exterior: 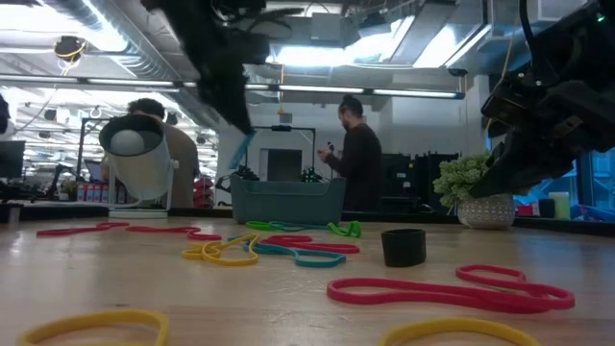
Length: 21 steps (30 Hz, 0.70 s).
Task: Pick and place rubber bands into bin
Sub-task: Put the blue rubber band into the blue bin
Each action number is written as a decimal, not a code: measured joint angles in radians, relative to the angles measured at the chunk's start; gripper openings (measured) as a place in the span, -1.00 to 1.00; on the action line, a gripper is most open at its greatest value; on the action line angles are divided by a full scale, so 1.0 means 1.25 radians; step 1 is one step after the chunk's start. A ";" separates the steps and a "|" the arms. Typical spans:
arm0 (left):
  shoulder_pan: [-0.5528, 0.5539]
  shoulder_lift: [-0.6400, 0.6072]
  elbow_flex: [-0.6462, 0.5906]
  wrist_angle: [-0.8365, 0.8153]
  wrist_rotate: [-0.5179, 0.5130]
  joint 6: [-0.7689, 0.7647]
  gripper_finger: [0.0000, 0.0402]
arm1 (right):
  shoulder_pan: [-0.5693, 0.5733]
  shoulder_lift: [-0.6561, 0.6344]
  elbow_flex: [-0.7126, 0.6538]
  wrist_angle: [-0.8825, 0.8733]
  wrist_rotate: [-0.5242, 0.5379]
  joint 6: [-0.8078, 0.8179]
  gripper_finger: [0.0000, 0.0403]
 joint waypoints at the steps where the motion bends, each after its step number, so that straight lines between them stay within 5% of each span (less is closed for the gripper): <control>1: 0.038 0.000 0.000 0.028 0.019 0.032 -0.99 | 0.000 0.000 0.000 0.000 0.000 0.000 -0.94; 11: 0.274 0.104 0.008 0.323 0.271 0.167 -1.00 | -0.001 0.000 0.000 0.002 0.037 -0.035 -0.94; 21: 0.279 0.287 0.123 0.244 0.266 0.260 -0.97 | -0.001 0.000 0.000 0.004 0.048 -0.040 -0.94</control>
